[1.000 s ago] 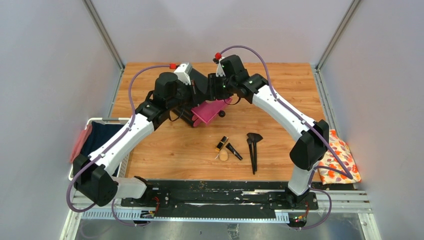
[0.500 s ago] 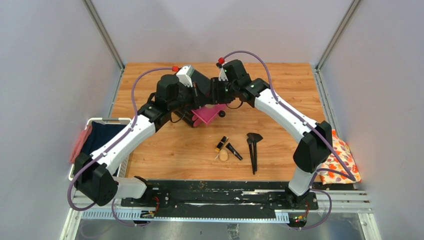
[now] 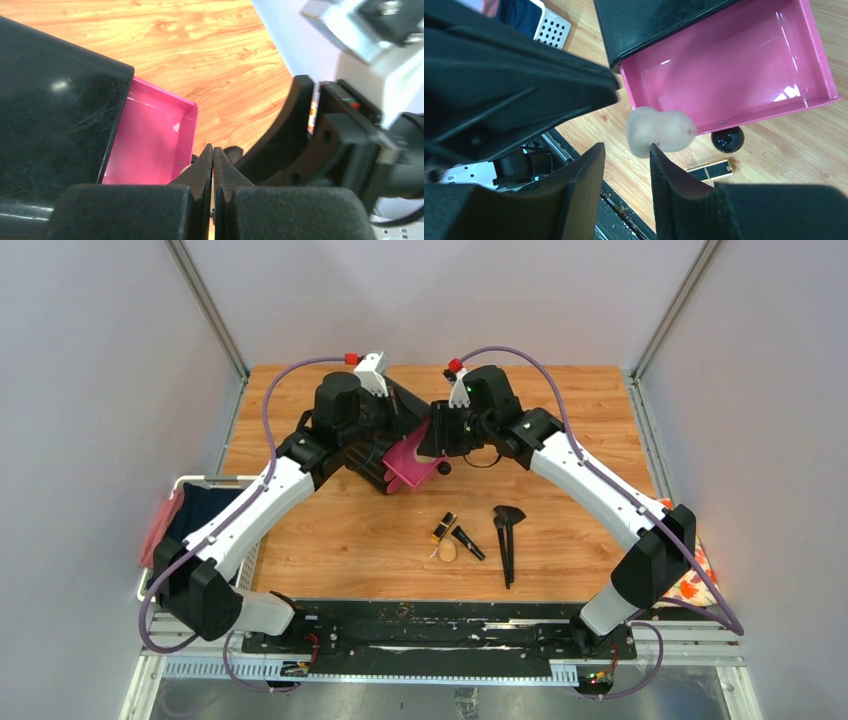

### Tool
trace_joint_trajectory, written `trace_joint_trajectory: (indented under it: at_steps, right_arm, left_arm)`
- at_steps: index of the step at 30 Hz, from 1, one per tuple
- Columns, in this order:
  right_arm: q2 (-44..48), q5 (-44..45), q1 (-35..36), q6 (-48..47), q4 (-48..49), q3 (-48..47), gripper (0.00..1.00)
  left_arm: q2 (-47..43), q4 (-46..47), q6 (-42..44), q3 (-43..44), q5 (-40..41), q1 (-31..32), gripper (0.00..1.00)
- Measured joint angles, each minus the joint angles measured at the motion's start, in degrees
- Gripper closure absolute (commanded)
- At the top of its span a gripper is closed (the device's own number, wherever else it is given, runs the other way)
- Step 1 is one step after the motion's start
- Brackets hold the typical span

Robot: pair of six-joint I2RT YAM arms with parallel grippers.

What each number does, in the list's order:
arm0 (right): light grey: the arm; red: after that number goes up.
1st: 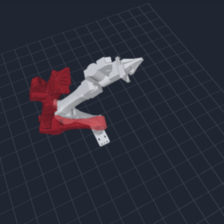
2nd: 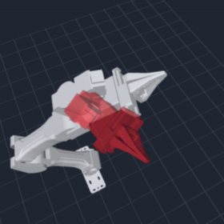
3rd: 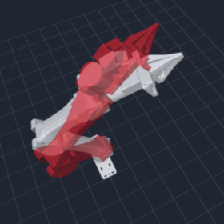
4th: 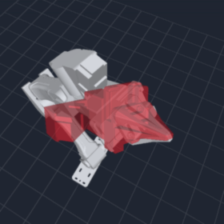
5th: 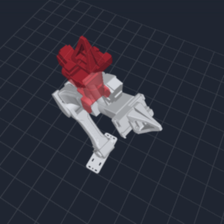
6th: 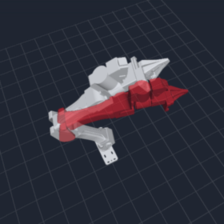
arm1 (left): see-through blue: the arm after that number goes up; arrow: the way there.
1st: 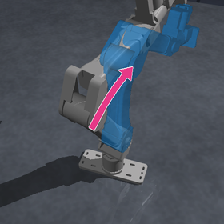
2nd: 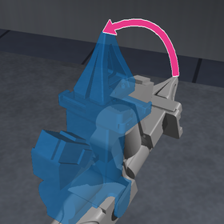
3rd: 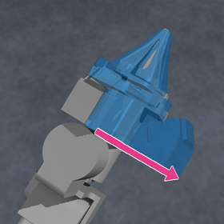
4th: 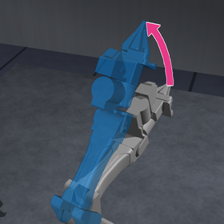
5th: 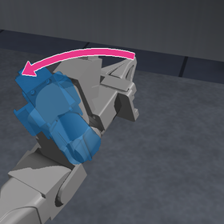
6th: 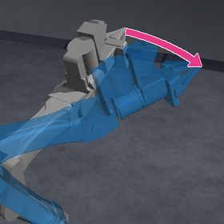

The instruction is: Organize the makeup

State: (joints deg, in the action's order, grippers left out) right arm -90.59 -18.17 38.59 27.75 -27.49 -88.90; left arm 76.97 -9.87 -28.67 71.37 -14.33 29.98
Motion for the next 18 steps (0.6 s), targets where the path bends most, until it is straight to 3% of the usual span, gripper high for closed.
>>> trace_joint_trajectory:
  at_steps: [9,18]
  right_arm:
    - [1.11,-1.36,0.0,0.52,1.18,0.5,0.58]
    - [0.52,-2.25,0.0,0.57,1.46,0.42,0.59]
  left_arm:
    - [7.08,1.01,-0.31,0.13,-1.92,0.02,1.0]
    - [8.74,3.3,-1.27,0.13,-5.14,0.0,1.0]
